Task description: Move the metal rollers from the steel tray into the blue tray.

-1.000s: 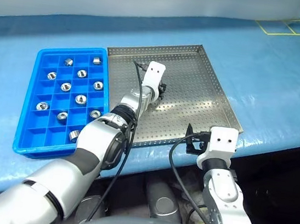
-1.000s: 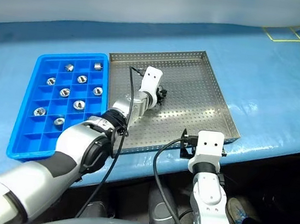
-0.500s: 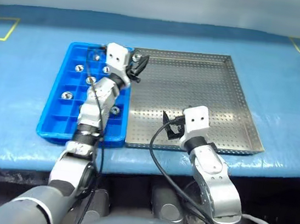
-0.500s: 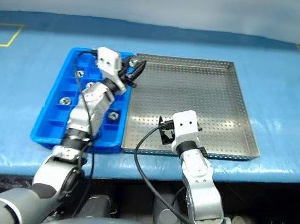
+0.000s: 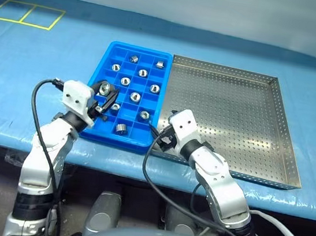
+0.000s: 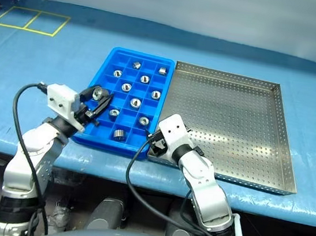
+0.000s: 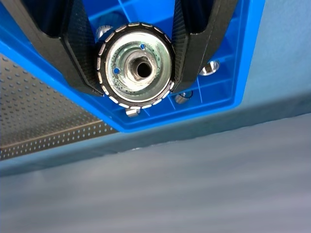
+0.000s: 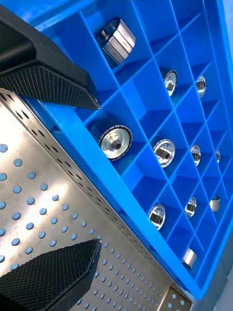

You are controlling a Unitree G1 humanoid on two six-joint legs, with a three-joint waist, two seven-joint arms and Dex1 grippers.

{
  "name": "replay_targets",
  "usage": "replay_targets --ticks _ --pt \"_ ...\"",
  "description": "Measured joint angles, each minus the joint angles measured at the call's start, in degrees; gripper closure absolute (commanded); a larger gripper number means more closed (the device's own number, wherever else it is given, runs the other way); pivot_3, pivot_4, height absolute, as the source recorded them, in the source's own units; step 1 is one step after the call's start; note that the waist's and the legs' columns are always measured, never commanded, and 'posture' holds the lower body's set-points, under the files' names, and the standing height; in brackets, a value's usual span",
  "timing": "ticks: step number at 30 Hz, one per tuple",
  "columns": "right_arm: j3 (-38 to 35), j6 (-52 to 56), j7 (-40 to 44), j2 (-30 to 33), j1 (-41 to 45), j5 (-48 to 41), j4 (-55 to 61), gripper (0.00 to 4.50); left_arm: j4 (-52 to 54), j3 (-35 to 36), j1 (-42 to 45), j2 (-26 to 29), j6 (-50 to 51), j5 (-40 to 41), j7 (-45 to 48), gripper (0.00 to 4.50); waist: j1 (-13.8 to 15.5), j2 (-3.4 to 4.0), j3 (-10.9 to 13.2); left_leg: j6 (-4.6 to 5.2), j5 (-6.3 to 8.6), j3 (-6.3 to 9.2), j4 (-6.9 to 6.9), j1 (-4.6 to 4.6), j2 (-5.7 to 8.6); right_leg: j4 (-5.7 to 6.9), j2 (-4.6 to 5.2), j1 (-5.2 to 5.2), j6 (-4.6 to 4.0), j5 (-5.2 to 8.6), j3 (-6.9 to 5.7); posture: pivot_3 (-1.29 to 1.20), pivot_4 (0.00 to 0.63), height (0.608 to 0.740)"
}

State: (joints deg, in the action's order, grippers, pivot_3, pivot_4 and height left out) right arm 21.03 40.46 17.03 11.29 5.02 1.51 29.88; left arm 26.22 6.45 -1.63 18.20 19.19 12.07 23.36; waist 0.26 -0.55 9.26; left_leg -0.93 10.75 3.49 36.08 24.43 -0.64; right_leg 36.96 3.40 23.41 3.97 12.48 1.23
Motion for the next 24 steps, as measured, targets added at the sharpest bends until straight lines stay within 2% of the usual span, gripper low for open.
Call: replay_targets --ticks 8,14,23,24 --pt "1.96 -0.59 2.17 1.1 0.09 -0.47 -0.37 0.0 1.97 0.57 -6.14 -0.26 3.01 -3.52 -7.3 2.63 1.11 -0.05 -0.03 0.0 -0.06 0.0 0.0 -0.03 -0.03 0.0 0.0 0.0 -0.03 -0.02 -0.04 0.21 0.15 0.74" --pt "2.8 -2.23 4.9 2.19 0.76 -1.2 -0.77 0.0 2.09 0.46 -8.72 -0.2 5.58 -4.82 -9.24 2.63 2.1 -0.07 -0.04 0.0 -0.05 0.0 -0.07 0.0 -0.03 -0.03 0.01 0.05 -0.06 0.0 -0.08 0.22 0.15 0.74" --pt "3.46 -2.92 6.11 2.36 1.01 -1.91 -1.47 0.0 3.41 0.21 -8.04 -0.09 10.6 -4.72 -10.0 2.63 2.37 -0.08 -0.05 -0.01 -0.05 0.01 -0.08 0.0 -0.05 -0.04 0.02 0.06 -0.08 0.02 -0.12 0.21 0.15 0.74" --pt "3.46 -2.92 6.1 2.35 1.01 -1.91 -1.47 0.0 3.41 0.21 -7.89 -0.12 10.83 -4.65 -10.03 2.28 2.37 -0.08 -0.05 -0.01 -0.05 0.01 -0.09 0.0 -0.05 -0.04 0.02 0.06 -0.08 0.02 -0.12 0.2 0.15 0.74"
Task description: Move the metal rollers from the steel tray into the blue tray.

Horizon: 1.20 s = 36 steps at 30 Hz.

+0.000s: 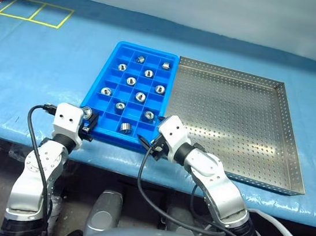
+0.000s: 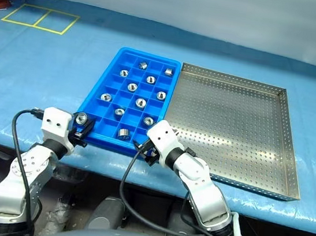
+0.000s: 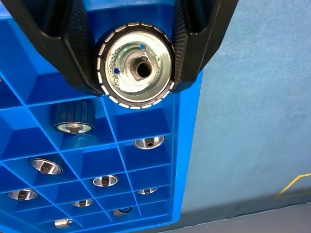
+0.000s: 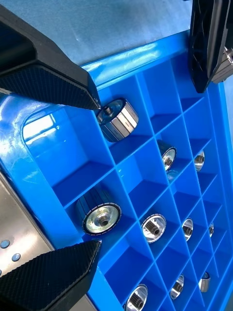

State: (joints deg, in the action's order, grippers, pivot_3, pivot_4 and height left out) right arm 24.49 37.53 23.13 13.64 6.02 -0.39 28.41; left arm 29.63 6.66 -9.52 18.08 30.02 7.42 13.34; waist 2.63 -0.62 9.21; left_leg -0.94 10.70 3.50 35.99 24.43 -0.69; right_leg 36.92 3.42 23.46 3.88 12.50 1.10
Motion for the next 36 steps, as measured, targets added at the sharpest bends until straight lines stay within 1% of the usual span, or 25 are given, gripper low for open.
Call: replay_targets --ticks 1,2,3,7,8,13,17,22,27,31,36 --pt "0.0 0.0 -0.1 -0.03 0.0 0.01 0.0 0.0 0.0 0.07 0.39 -0.21 0.68 0.35 -0.03 1.91 0.0 0.0 0.0 0.0 0.0 0.0 0.0 0.0 0.0 0.0 0.0 0.0 0.0 0.0 0.0 0.2 0.15 0.74" --pt "0.0 0.0 -0.19 -0.04 -0.01 0.01 0.01 0.0 0.0 0.11 0.73 -0.39 1.07 0.63 0.0 1.75 0.0 0.0 0.0 0.0 0.0 0.01 0.0 0.0 0.0 0.0 0.0 0.0 0.0 0.0 -0.01 0.2 0.15 0.74" --pt "0.0 0.0 -0.23 -0.04 -0.04 0.01 0.02 0.0 -0.01 0.11 1.1 -0.73 1.4 1.06 0.02 1.37 -0.02 0.0 0.0 0.0 0.0 0.0 0.0 0.0 0.0 0.0 0.0 0.0 0.0 0.0 -0.01 0.19 0.15 0.74" --pt "-0.04 -0.02 -0.28 0.21 -0.41 -0.09 0.32 0.0 -0.03 0.49 2.38 -1.11 2.28 2.31 0.03 0.13 -0.07 0.0 0.0 0.0 0.0 0.0 0.0 0.01 0.0 -0.01 0.01 0.0 -0.01 0.0 -0.01 0.17 0.15 0.74" --pt "-0.07 -0.02 -0.33 0.29 -0.55 -0.12 0.49 0.0 -0.04 0.63 2.95 -1.24 2.3 2.44 -0.08 0.02 -0.07 0.0 0.0 0.0 0.0 0.01 0.0 0.02 0.0 -0.02 0.01 0.01 -0.01 0.0 -0.02 0.17 0.15 0.74" --pt "-0.09 0.02 -0.87 0.55 -0.96 -0.13 1.08 0.0 -0.06 1.2 5.95 -2.75 2.29 3.41 -0.84 0.02 -0.13 -0.01 0.0 0.0 0.0 0.0 0.0 0.05 0.02 -0.04 0.03 0.01 0.0 0.0 -0.02 0.14 0.15 0.74" --pt "-0.26 0.06 -1.79 0.46 -1.89 -0.15 1.62 0.0 -0.36 1.19 7.69 -4.99 1.74 4.56 -1.09 0.02 -0.32 -0.02 -0.01 0.0 0.0 0.0 0.0 0.07 0.02 -0.04 0.02 0.03 -0.01 0.0 -0.03 0.12 0.15 0.74" --pt "-1.26 0.43 -3.49 0.4 -3.93 -0.12 3.27 0.0 -2.61 0.71 9.95 -7.91 -1.35 4.21 -2.96 0.02 -0.44 -0.04 -0.02 0.0 0.0 -0.01 0.01 0.07 0.03 -0.05 0.03 0.02 0.0 0.0 -0.02 0.08 0.15 0.74" --pt "-4.44 0.55 -6.99 -1.54 -6.86 -0.16 4.43 0.0 -5.02 -1.93 10.74 -8.81 -2.96 3.69 -3.18 0.02 -0.85 -0.06 -0.03 0.0 0.0 -0.02 0.01 0.08 0.02 -0.05 0.02 0.03 0.0 0.0 -0.02 0.03 0.15 0.74" --pt "-9.9 0.21 -13.27 -5.59 -10.83 0.38 5.01 0.0 -7.35 -4.17 12.46 -8.38 -3.42 2.66 -2.08 0.02 -1.26 -0.06 -0.03 -0.01 -0.01 -0.03 0.02 0.14 0.02 -0.05 0.02 0.08 0.0 0.0 -0.01 -0.02 0.15 0.74" --pt "-14.9 -0.18 -17.14 -7.15 -14.3 0.91 6.17 0.0 -9.63 -5.49 14.24 -7.68 -4.5 2.05 -0.84 0.02 -2.57 -0.05 -0.03 -0.01 0.0 -0.04 0.0 0.14 0.02 -0.06 0.03 0.09 0.01 0.0 0.01 -0.05 0.15 0.74"
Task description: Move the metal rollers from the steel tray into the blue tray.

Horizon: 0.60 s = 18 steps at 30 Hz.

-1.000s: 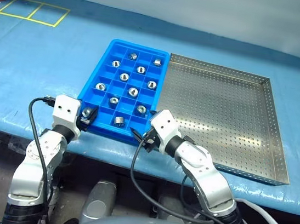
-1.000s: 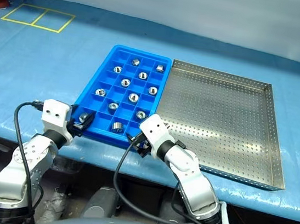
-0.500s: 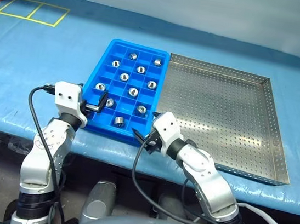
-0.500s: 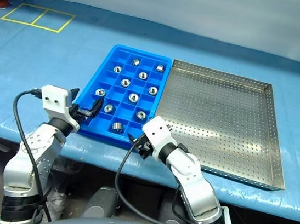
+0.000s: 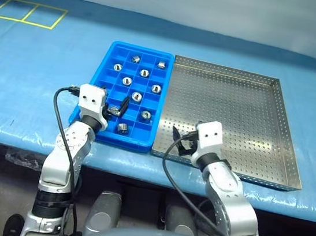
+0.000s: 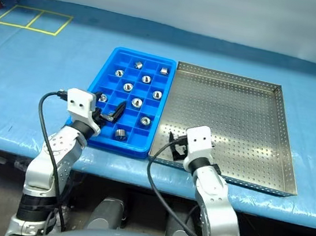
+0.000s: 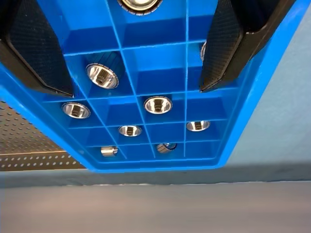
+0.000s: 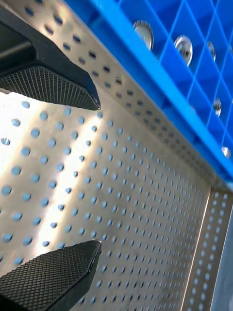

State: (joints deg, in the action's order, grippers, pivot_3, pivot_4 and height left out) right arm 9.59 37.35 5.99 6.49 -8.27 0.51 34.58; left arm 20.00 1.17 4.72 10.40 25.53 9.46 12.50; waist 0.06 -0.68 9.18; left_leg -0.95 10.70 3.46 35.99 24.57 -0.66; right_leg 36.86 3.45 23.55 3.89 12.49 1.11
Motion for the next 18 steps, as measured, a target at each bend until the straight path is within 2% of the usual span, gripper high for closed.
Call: replay_targets --ticks 8,18 --pt "-3.34 -1.0 -3.12 -1.12 -2.73 0.74 0.35 0.0 -2.35 -0.64 2.23 0.04 -1.41 -0.04 0.69 0.02 -2.2 0.01 0.0 0.0 0.0 -0.02 0.0 -0.03 -0.02 0.03 -0.01 0.0 0.0 0.0 0.02 -0.08 0.15 0.74" --pt "-1.88 -2.12 -3.93 -1.69 -2.54 1.71 0.29 0.0 -3.59 -1.26 2.08 0.95 -2.28 -0.54 1.39 0.02 -2.26 0.01 0.0 0.0 0.0 -0.02 0.0 -0.02 -0.02 0.02 0.0 0.01 0.0 0.0 0.02 -0.06 0.15 0.74"
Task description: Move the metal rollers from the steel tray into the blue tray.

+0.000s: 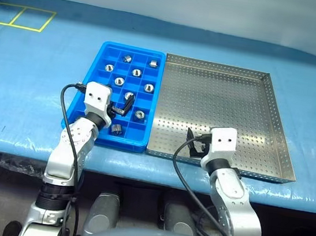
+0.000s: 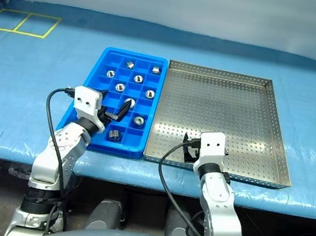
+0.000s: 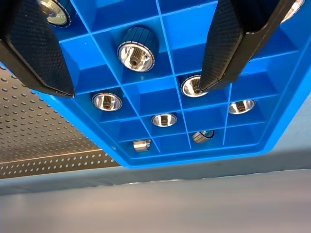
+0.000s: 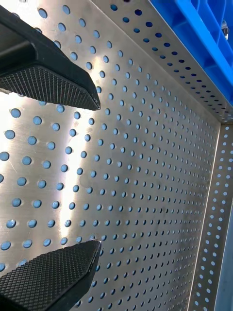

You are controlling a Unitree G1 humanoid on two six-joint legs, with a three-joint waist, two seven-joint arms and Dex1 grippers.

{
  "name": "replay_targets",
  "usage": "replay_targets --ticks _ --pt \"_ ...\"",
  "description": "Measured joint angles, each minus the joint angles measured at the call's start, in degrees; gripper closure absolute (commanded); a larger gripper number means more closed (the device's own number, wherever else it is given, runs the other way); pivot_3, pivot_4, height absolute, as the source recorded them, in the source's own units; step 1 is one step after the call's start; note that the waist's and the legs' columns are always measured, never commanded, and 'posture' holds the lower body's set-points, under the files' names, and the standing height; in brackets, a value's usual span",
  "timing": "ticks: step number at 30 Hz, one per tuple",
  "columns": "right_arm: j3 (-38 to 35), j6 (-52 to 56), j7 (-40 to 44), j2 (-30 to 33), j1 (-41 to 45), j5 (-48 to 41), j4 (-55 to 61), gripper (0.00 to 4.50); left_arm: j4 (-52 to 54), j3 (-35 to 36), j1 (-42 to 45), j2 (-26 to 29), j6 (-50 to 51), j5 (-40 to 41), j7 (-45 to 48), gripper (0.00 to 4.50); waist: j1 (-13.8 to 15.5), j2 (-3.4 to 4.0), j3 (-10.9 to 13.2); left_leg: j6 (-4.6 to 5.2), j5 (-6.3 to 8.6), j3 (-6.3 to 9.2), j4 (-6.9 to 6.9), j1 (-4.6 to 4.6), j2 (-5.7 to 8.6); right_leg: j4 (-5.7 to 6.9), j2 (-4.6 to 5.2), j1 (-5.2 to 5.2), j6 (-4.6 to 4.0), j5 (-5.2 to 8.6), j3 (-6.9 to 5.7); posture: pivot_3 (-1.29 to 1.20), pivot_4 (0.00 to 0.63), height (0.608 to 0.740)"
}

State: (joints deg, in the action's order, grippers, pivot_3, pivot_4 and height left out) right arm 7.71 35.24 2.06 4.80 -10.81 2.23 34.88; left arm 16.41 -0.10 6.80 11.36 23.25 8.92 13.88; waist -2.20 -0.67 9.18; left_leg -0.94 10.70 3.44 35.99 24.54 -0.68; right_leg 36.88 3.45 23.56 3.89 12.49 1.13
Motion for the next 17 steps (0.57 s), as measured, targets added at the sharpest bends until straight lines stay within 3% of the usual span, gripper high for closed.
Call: replay_targets --ticks 17 --pt "0.91 -0.03 0.41 0.24 0.52 0.95 -0.31 0.0 -0.01 -0.49 -1.17 0.1 -0.03 -1.13 -0.06 0.02 0.1 0.0 0.0 0.0 0.0 0.0 0.0 0.0 0.0 0.0 0.0 0.0 0.0 0.0 0.0 -0.05 0.15 0.74"
